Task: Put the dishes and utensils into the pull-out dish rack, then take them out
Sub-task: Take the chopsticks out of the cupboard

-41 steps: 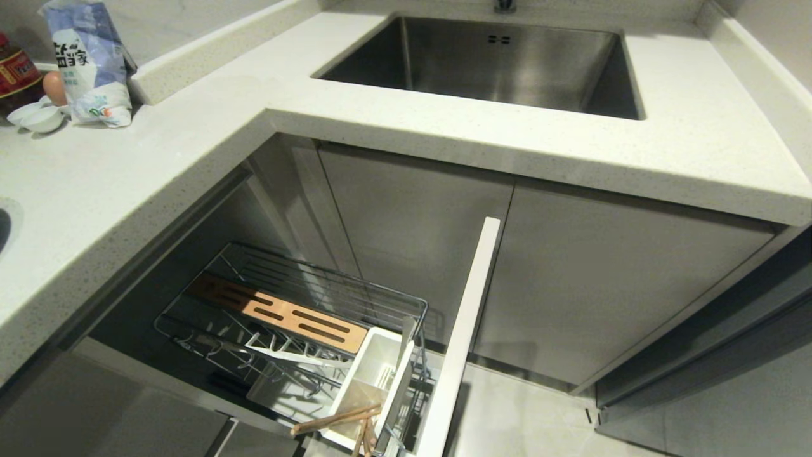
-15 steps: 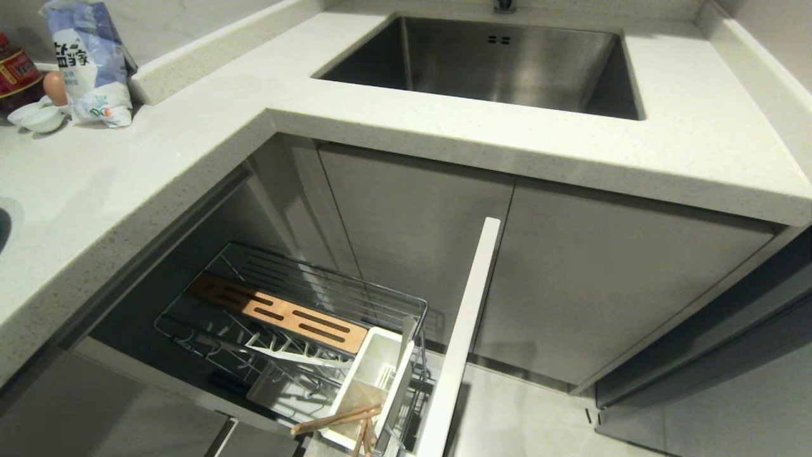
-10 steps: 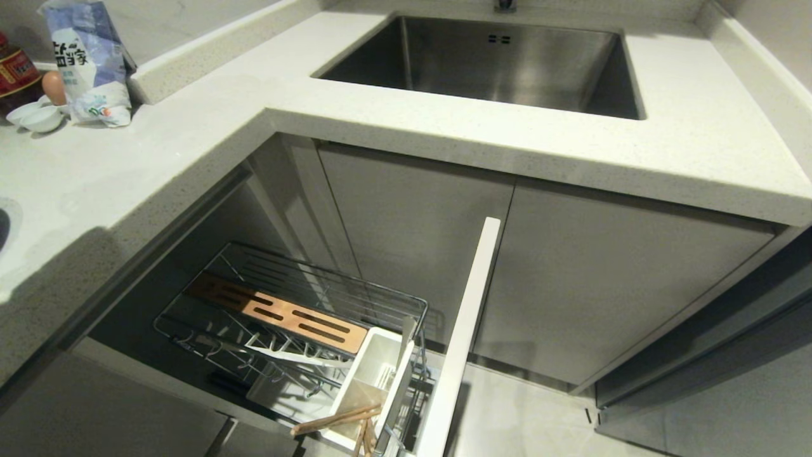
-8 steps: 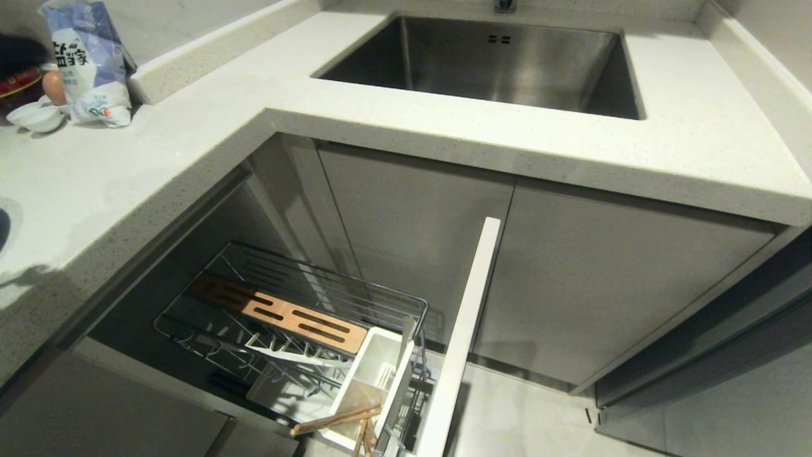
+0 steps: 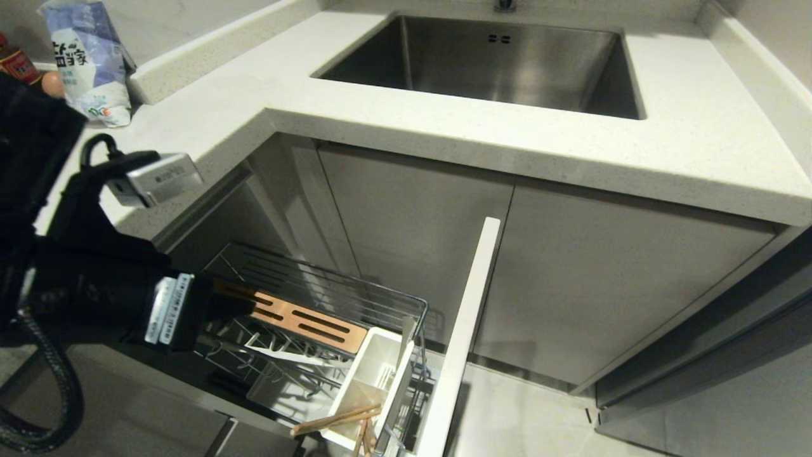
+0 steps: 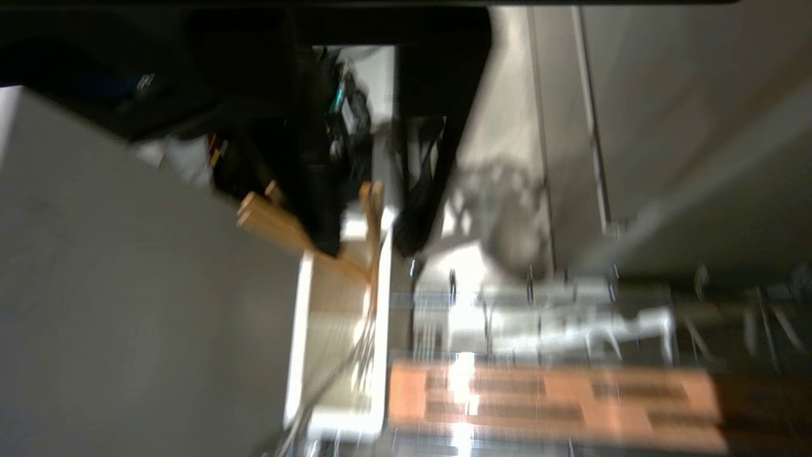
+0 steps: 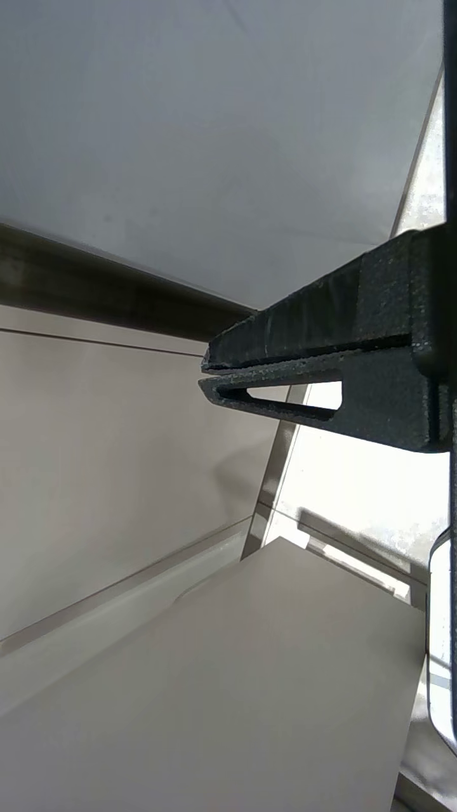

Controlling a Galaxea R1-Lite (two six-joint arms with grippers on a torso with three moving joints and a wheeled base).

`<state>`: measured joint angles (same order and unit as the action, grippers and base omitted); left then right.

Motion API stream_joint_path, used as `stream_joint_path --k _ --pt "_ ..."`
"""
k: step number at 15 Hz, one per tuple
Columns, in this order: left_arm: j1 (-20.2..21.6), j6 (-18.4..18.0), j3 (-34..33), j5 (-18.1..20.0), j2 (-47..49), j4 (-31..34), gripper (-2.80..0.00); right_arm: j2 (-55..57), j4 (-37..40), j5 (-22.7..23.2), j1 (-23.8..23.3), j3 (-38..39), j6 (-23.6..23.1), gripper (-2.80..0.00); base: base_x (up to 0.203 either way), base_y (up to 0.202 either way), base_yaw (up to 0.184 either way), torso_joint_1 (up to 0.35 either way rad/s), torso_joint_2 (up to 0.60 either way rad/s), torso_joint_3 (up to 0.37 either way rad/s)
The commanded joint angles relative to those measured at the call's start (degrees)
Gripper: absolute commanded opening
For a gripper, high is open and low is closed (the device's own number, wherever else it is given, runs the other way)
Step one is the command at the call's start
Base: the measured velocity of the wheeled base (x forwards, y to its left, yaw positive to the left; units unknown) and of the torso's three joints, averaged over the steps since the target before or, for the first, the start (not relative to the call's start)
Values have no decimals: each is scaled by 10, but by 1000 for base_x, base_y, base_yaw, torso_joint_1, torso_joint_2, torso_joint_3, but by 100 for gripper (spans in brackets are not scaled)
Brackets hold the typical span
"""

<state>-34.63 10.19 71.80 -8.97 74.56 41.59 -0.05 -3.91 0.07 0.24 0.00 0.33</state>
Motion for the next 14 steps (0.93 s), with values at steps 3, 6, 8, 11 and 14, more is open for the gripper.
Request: stream_joint_path --k 3,6,8,11,14 --pt "-7 13 -7 19 86 86 0 0 0 0 0 13 0 -280 0 0 0 0 0 0" --pt "-6 23 -7 21 142 99 0 0 0 0 0 13 0 -280 0 0 0 0 0 0" --pt "-5 28 -4 22 190 122 0 0 0 0 0 13 0 -280 0 0 0 0 0 0" --pt "-5 37 14 40 266 169 0 0 0 0 0 13 0 -280 0 0 0 0 0 0" --pt "2 39 40 75 339 203 0 0 0 0 0 13 0 -280 0 0 0 0 0 0"
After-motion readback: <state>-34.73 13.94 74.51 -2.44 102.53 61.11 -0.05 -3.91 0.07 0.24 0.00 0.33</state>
